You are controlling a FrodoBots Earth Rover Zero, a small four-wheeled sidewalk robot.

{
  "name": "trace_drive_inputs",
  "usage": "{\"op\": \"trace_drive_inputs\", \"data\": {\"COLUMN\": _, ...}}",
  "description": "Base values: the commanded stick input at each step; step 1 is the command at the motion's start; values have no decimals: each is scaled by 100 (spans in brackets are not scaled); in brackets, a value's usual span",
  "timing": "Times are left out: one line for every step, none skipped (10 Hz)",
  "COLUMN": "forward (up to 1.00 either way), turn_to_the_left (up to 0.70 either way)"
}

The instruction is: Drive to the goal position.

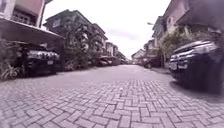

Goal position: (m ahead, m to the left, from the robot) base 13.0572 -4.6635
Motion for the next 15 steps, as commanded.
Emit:
{"op": "trace_drive_inputs", "data": {"forward": 70, "turn_to_the_left": -35}}
{"op": "trace_drive_inputs", "data": {"forward": 70, "turn_to_the_left": -35}}
{"op": "trace_drive_inputs", "data": {"forward": 70, "turn_to_the_left": 0}}
{"op": "trace_drive_inputs", "data": {"forward": 70, "turn_to_the_left": 0}}
{"op": "trace_drive_inputs", "data": {"forward": 70, "turn_to_the_left": 0}}
{"op": "trace_drive_inputs", "data": {"forward": 70, "turn_to_the_left": 0}}
{"op": "trace_drive_inputs", "data": {"forward": 70, "turn_to_the_left": 0}}
{"op": "trace_drive_inputs", "data": {"forward": 70, "turn_to_the_left": 0}}
{"op": "trace_drive_inputs", "data": {"forward": 70, "turn_to_the_left": 0}}
{"op": "trace_drive_inputs", "data": {"forward": 70, "turn_to_the_left": 0}}
{"op": "trace_drive_inputs", "data": {"forward": 70, "turn_to_the_left": 0}}
{"op": "trace_drive_inputs", "data": {"forward": 70, "turn_to_the_left": 0}}
{"op": "trace_drive_inputs", "data": {"forward": 70, "turn_to_the_left": 0}}
{"op": "trace_drive_inputs", "data": {"forward": 70, "turn_to_the_left": 0}}
{"op": "trace_drive_inputs", "data": {"forward": 70, "turn_to_the_left": 0}}
